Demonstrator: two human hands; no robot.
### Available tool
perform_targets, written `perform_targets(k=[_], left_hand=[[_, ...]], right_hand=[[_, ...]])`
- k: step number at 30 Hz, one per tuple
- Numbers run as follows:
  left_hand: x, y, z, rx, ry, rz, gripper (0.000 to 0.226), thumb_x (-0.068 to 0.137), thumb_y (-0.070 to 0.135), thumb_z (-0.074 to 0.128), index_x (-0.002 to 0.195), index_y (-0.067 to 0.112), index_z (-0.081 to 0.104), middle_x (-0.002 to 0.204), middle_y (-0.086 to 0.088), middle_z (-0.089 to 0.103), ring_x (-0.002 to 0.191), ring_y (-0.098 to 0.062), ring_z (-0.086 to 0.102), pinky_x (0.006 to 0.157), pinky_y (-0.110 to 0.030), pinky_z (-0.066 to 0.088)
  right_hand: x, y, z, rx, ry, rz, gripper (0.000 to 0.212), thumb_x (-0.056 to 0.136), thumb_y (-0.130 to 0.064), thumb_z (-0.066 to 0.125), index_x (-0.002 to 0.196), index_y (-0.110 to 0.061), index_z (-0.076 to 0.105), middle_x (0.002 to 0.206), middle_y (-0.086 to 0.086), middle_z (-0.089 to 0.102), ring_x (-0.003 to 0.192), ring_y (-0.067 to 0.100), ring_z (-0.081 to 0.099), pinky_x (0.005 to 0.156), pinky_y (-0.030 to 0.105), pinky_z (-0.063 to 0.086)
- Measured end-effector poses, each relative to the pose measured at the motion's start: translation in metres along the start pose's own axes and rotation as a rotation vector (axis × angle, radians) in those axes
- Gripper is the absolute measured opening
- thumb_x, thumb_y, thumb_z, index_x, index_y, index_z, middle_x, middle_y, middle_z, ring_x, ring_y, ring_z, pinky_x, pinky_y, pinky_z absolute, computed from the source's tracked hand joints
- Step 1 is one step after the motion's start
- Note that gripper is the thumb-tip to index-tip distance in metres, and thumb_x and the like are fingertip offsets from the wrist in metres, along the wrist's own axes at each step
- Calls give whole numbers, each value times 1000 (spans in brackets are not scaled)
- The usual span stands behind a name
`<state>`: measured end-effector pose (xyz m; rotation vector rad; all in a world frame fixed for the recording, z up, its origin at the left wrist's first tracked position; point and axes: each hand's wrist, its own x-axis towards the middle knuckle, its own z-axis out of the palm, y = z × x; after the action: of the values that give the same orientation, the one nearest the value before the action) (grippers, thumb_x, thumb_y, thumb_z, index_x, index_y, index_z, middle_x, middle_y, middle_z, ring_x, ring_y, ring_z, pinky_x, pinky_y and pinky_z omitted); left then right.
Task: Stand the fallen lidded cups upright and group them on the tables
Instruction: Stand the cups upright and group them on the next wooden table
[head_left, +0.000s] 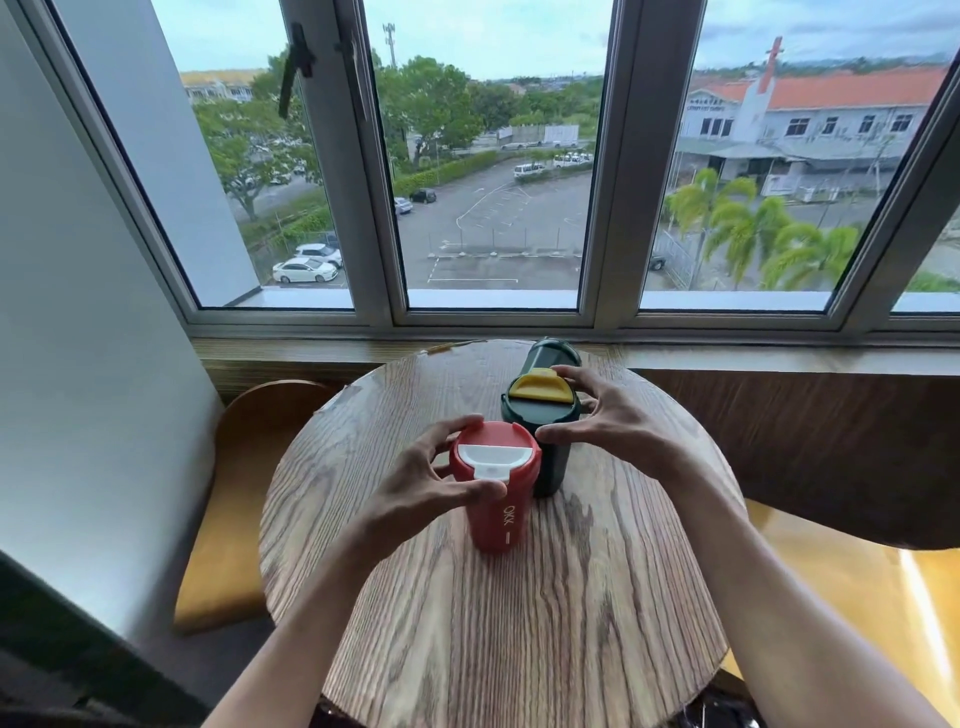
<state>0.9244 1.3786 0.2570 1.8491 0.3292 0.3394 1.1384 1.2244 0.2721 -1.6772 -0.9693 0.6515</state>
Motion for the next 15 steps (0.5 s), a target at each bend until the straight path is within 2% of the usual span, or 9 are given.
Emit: perform_targets(k=[2,5,8,9,11,13,15], left_hand=[[0,0,1,-7,0,8,93,43,65,87,127,44,52,134,-1,55,123,-20,57,103,-41,51],[1,-1,2,-16,-3,13,95,44,66,86,129,43,50,135,-1,53,125,-20,55,104,-42,50],[1,-6,2,-62,-28,19,98,48,73,80,135,41,48,139,2,52,128,-15,53,106,-37,48],[2,-8,1,-76,-23,17,100,50,78,75,138,39,47,139,5,53,129,-11,52,106,-34,47],[7,-11,-2,-95,31,8,98,56,85,64,140,36,47,137,9,57,127,-4,54,106,-30,44],[18,-10,-7,-97,126,-8,91,61,85,59,135,33,52,132,7,60,123,-6,57,103,-31,45],[34,-4,-11,-83,218,-23,73,72,73,63,127,24,58,125,1,63,117,-14,62,95,-30,50]], right_hand=[[1,-1,0,11,-10,14,90,68,-15,86,144,-20,39,130,5,56,114,18,60,95,27,53],[0,-2,-3,15,-65,44,85,73,-20,83,144,-24,37,129,2,56,116,17,59,87,18,52],[-3,1,-5,36,-79,48,70,83,-40,71,144,-28,39,132,-4,56,121,10,56,96,24,47],[-3,3,-6,65,-43,42,62,87,-45,65,142,-26,42,133,-3,57,122,11,55,101,30,46],[4,6,-9,116,125,47,49,92,-47,55,131,-18,52,127,5,61,117,19,59,100,38,47],[20,8,-14,116,327,104,39,94,-42,57,120,-12,58,119,10,64,107,25,62,87,37,50],[40,13,-20,62,428,184,37,91,-38,63,116,-12,59,117,11,65,96,22,61,78,33,51]])
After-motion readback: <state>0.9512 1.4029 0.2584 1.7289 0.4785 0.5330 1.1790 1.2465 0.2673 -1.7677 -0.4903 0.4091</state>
